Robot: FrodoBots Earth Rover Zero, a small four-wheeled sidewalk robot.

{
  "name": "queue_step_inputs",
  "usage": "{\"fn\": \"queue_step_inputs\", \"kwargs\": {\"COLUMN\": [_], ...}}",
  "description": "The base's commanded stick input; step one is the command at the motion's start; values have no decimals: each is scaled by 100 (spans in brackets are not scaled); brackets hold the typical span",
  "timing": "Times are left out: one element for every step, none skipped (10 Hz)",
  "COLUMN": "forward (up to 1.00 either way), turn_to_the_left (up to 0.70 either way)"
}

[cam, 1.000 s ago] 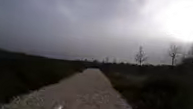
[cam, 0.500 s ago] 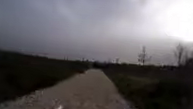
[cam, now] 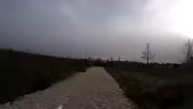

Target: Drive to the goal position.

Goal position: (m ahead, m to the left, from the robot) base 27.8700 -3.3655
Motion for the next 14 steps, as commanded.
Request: {"fn": "queue_step_inputs", "kwargs": {"forward": [70, 70, 70, 70, 70, 70, 70, 70, 70, 70, 70, 70, 70, 70], "turn_to_the_left": [0, 0, 0, 0, 0, 0, 0, 0, 0, -21, -35, -35, -16, -2]}}
